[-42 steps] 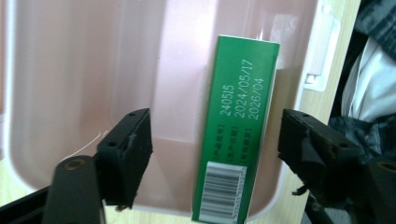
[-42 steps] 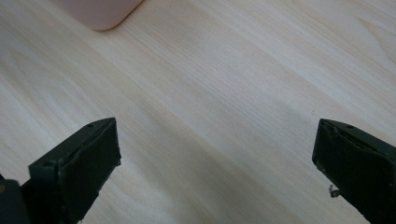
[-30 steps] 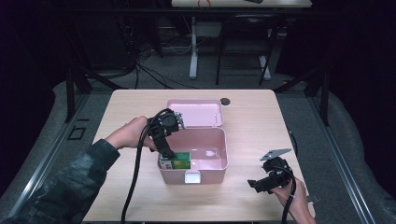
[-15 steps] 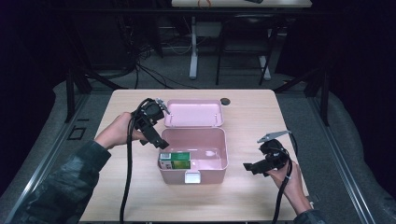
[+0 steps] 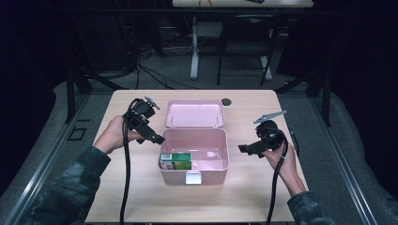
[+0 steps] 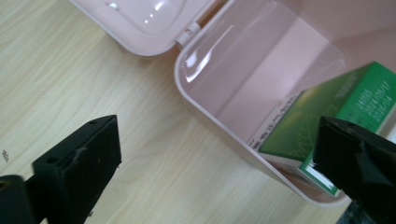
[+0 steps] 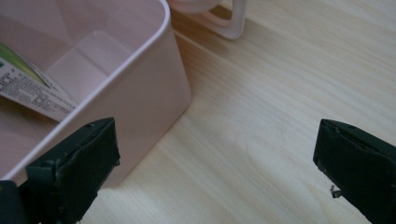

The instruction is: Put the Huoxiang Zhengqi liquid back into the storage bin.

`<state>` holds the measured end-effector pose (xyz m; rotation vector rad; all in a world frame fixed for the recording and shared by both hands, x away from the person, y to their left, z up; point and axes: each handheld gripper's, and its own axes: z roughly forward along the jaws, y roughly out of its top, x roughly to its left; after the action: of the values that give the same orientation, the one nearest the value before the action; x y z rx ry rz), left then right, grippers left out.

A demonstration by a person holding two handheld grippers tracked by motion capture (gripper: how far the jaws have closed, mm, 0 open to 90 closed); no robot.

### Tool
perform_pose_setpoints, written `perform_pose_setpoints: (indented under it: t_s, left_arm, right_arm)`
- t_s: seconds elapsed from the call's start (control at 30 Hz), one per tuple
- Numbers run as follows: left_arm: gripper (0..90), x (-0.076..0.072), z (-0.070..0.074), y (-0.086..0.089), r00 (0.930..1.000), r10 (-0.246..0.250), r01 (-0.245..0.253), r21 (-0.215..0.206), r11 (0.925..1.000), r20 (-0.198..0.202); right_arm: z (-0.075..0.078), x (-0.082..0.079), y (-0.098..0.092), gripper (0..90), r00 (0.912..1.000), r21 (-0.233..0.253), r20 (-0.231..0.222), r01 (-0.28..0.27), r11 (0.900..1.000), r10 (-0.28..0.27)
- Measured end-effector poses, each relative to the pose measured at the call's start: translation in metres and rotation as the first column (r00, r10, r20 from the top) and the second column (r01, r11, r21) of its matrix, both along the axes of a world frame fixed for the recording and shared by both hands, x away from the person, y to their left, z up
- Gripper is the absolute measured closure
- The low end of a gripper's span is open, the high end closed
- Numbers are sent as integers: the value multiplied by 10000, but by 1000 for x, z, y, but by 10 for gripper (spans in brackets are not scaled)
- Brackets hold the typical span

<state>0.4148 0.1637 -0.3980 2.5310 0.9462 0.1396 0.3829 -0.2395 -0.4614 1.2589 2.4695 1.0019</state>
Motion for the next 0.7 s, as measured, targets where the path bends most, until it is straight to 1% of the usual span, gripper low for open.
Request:
perform_pose_setpoints:
  t_s: [0.07,0.23,0.27,0.33,0.4,0.47,0.57,0.63,0.7]
  left_arm:
    - [36,2,-2,3,9998,210,-210,-183,9996,-5]
    - [84,5,-11,3,9976,681,-684,-405,9968,-73]
    - [98,6,-13,2,9974,707,-712,-438,9965,-113]
    - [135,6,-15,0,9972,733,-739,-523,9959,-146]
    - [151,7,-18,-3,9964,830,-837,-521,9951,-161]
    - [164,8,-20,-4,9954,926,-939,-593,9938,-242]
    - [217,7,-24,-5,9945,1011,-1026,-601,9929,-272]
    - [261,7,-27,-5,9937,1086,-1102,-647,9918,-274]
    - [279,6,-30,-3,9926,1164,-1187,-698,9905,-357]
  right_arm:
    - [4,4,3,0,10000,36,81,-28,10000,28]
    - [12,16,15,0,9996,111,209,-194,9997,192]
    - [13,18,17,0,9995,182,239,-191,9997,187]
    - [14,23,22,0,9994,164,213,-271,9995,267]
    - [15,27,25,2,9994,263,223,-257,9993,251]
    - [16,33,28,6,9994,261,256,-258,9993,252]
    - [18,44,33,10,9995,472,241,-219,9986,207]
    - [19,51,36,14,9995,464,252,-201,9987,189]
    - [20,57,40,18,9996,544,232,-201,9983,188]
